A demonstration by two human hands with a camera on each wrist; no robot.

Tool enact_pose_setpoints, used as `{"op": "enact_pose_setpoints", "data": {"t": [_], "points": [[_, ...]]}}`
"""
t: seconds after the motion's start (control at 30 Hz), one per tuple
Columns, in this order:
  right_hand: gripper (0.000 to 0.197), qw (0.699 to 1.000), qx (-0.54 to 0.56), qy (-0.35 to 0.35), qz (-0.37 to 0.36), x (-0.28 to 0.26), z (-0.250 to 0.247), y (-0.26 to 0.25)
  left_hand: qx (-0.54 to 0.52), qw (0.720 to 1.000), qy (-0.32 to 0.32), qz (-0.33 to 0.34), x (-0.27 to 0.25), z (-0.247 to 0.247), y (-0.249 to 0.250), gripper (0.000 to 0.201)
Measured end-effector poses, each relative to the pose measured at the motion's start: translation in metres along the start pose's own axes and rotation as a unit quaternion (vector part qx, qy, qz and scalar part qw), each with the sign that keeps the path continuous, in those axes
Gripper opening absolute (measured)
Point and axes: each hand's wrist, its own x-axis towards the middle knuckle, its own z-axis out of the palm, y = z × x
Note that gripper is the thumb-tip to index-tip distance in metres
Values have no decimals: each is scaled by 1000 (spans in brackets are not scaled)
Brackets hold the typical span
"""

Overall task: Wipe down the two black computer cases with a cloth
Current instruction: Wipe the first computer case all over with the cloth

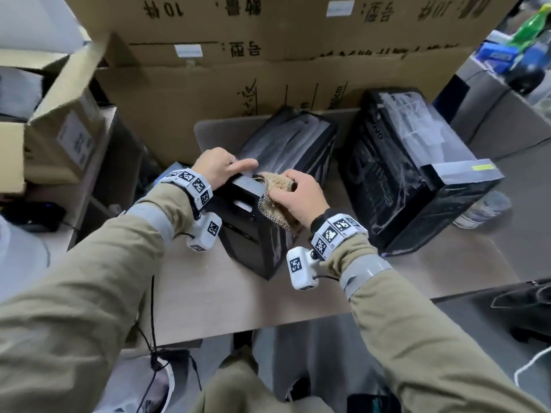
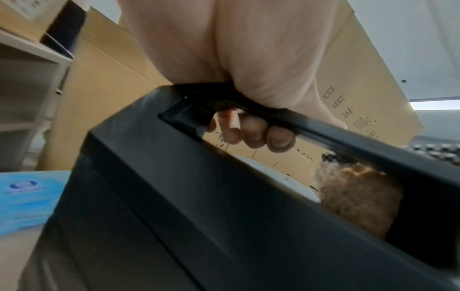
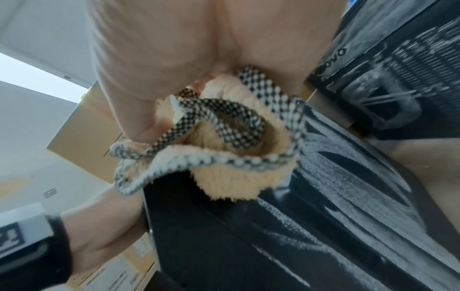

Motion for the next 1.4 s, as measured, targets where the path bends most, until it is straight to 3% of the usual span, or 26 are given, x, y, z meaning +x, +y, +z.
{"op": "enact_pose_setpoints", "data": {"t": [0.13,0.2,0.37,0.57,0.63,0.73,0.8,0.87,0.97,1.1,1.13,1.2,1.4], "points": [[25,999,-36,-34,-16,-9,26,-15,74,996,22,-42,-10,-11,-24,70],[30,997,-59,-43,-19,-13,40,-21,60,995,51,-65,-17,-15,-37,70],[27,995,-65,-61,-47,-14,65,-36,-11,983,35,-179,-33,-13,-47,107],[11,989,-30,-100,-107,-21,76,-32,-79,957,53,-275,-36,-20,-50,89],[17,991,-37,-65,-114,-14,71,-29,-117,951,63,-279,-35,-19,-56,82],[20,992,-15,90,-84,7,46,-25,-132,954,64,-261,-29,-19,-53,92],[25,986,-34,154,-56,22,25,-18,-148,958,54,-242,-19,-21,-47,100],[27,984,-112,126,-54,37,17,-5,-166,960,37,-221,-9,-21,-42,101],[35,979,-185,22,-77,55,32,3,-208,960,12,-186,11,-21,-36,99],[65,937,-302,-88,-151,58,64,-19,-240,959,-19,-148,29,-20,-37,92],[69,922,-329,-112,-172,58,73,-29,-243,959,-23,-144,33,-21,-40,91],[68,922,-314,-154,-167,57,86,-44,-243,960,-31,-138,37,-23,-45,90],[60,918,-292,-146,-223,60,98,-50,-232,964,-22,-125,45,-28,-55,88]]}}
